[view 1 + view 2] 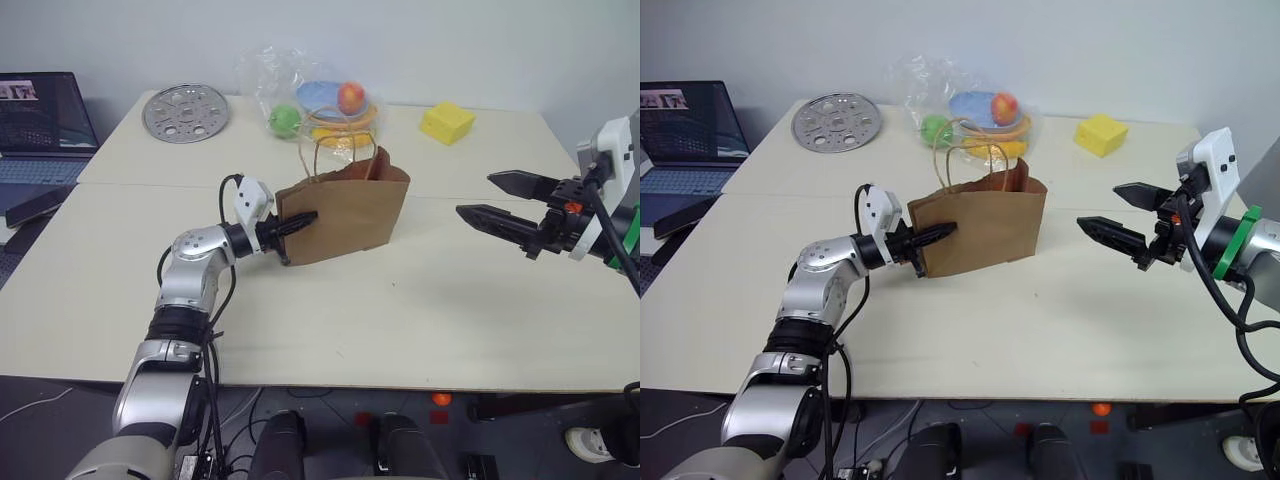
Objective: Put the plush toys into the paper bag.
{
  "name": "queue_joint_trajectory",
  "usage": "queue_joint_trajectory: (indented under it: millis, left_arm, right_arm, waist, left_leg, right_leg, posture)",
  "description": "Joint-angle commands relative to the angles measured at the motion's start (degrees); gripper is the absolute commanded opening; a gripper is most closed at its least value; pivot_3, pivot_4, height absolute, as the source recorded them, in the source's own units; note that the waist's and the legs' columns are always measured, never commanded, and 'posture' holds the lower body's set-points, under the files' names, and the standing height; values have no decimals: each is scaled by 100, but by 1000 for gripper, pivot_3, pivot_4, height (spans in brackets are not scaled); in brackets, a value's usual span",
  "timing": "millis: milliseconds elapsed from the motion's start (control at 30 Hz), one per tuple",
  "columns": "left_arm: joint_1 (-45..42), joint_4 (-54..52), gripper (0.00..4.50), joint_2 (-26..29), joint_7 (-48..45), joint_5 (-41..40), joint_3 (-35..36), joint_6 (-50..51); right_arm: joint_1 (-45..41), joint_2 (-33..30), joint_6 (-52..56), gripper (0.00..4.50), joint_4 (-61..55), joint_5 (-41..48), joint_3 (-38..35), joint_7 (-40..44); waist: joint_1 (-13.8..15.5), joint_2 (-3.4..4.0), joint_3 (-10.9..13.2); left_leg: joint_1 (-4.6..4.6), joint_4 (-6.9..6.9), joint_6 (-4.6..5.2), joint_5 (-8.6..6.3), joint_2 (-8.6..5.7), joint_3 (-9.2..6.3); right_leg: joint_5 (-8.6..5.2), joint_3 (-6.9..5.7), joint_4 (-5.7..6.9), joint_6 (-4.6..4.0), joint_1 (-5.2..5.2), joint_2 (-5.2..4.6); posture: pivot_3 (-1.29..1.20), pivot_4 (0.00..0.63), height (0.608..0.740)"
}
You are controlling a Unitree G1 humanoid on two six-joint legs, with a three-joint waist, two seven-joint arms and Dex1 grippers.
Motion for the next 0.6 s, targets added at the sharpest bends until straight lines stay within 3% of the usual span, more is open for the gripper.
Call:
queue_joint_trajectory:
  millis: [33, 200, 333, 500, 600]
  left_arm:
    - [-175, -28, 68, -18, -176, -102, -3, 2]
    - [-765, -414, 68, 160, -1250, -952, 101, 1266]
    - [-1478, 21, 68, 181, -2273, -1160, -85, 1736]
    - [-1788, 1010, 68, -97, -2885, -694, -377, 950]
    - [-1854, 1691, 68, -366, -3034, -446, -491, 473]
  right_arm:
    - [1, -99, -20, 4500, -170, 108, -269, -53]
    - [-179, -671, 245, 4500, 143, 424, -788, 129]
    - [-314, -1582, 876, 4500, 632, 1053, -1348, 754]
    - [13, -2105, 1243, 4500, 817, 1189, -1695, 1369]
    - [127, -2070, 1347, 4500, 677, 1368, -1766, 1319]
  waist:
    - [-1, 0, 0]
    - [20, 0, 0]
    - [33, 3, 2]
    - [-5, 17, -12]
    - [-7, 17, -11]
  left_leg:
    - [0, 0, 0, 0, 0, 0]
    - [-6, 1, 0, 0, 1, -5]
    - [-14, 5, 0, 0, 0, -8]
    - [-3, 0, 1, -1, 2, -6]
    - [-2, 4, 1, 0, 6, -6]
  right_leg:
    - [0, 0, 0, 0, 0, 2]
    - [0, -2, 3, 0, -4, 8]
    - [0, -3, -4, -1, -4, 8]
    - [-2, -2, -7, -4, 2, 10]
    - [0, -1, 1, -8, -2, 16]
  posture:
    - [0, 150, 740]
    - [0, 150, 740]
    - [0, 150, 740]
    - [0, 150, 740]
    - [0, 150, 740]
